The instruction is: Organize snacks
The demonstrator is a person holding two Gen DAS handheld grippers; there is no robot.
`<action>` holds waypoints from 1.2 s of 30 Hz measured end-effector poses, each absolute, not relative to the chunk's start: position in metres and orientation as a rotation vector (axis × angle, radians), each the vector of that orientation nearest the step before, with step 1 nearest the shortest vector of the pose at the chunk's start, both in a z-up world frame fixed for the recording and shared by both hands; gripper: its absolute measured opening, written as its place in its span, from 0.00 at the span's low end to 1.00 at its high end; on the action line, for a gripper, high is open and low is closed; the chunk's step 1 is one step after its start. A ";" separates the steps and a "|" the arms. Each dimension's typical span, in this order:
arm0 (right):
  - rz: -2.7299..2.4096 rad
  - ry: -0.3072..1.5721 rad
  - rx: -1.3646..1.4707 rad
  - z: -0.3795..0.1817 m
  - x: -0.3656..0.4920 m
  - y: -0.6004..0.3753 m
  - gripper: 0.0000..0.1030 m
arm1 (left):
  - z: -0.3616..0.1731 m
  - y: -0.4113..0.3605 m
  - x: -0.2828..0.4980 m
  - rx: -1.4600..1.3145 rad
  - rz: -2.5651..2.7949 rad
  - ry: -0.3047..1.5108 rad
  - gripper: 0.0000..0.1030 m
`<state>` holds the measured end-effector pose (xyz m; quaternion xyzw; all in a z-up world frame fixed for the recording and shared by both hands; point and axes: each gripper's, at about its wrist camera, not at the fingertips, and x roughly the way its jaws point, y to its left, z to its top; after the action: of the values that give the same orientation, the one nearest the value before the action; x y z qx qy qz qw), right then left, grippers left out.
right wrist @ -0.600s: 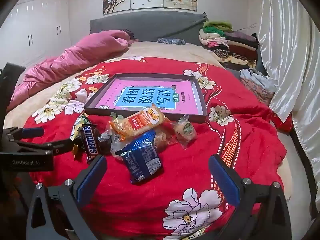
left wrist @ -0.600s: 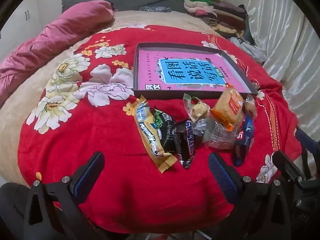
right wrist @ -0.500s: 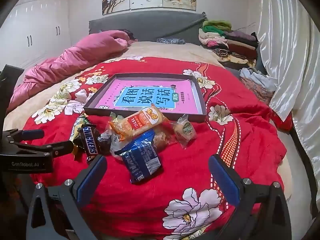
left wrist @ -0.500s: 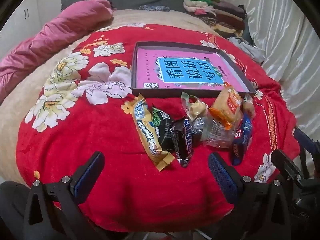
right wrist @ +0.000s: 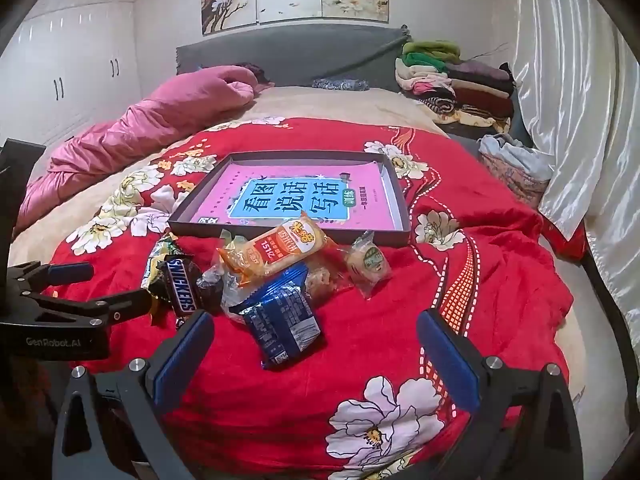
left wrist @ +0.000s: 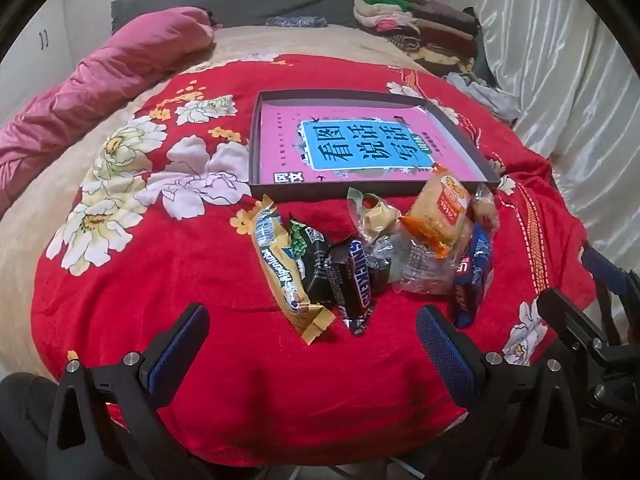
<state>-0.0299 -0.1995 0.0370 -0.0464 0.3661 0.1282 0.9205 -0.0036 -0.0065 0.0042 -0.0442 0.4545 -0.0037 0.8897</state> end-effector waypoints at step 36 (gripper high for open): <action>0.260 0.737 -0.113 0.042 -0.034 -0.197 0.99 | 0.007 -0.014 -0.006 -0.094 -0.052 0.938 1.00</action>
<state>-0.0338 -0.1973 0.0419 -0.0551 0.3592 0.1268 0.9230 -0.0056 -0.0139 0.0072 -0.0451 0.4519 -0.0248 0.8906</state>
